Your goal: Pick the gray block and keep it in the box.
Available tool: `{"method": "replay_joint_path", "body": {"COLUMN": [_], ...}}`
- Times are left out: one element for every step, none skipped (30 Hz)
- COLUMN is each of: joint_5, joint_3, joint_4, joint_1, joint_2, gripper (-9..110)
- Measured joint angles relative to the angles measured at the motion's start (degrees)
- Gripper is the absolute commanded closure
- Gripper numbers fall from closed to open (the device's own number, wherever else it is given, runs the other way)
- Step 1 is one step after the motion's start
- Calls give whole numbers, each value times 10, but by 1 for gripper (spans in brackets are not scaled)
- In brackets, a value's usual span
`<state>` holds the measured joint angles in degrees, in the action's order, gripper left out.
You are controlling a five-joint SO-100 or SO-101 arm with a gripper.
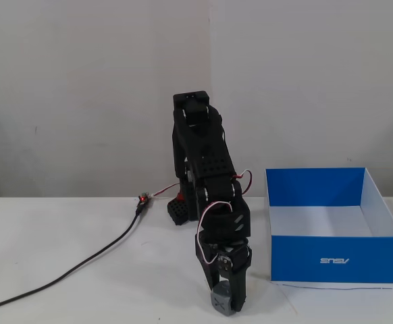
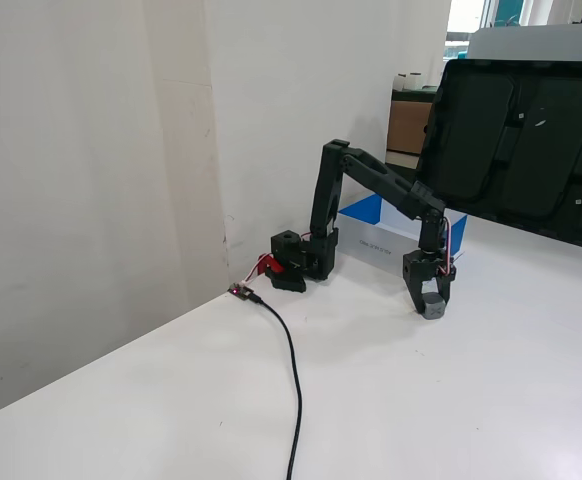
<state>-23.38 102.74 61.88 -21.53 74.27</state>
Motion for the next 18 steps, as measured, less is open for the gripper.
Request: {"method": "replay_joint_path", "body": {"joint_5": [0,0,0,0,0,0,0,0,0,0,0,0,0,3,6,11,16,21], "joint_3": [-3,-5,-8,-11,-14,-18,-19,-22,-25,-31,-38,-44,-52,-60,-68,-76,-84,-93], "joint_4": [0,0,0,0,0,0,0,0,4,11,18,24,32,41,50,60,70,80], "joint_1": [0,0,0,0,0,0,0,0,0,0,0,0,0,-2,-4,-9,-13,-18], "joint_2": [0,-1,-1,-1,-1,-1,-1,-1,-1,-1,-1,-1,-1,2,5,12,21,33], "gripper": [94,95,95,96,96,97,97,97,97,97,97,97,97,97,97,97,97,97]}}
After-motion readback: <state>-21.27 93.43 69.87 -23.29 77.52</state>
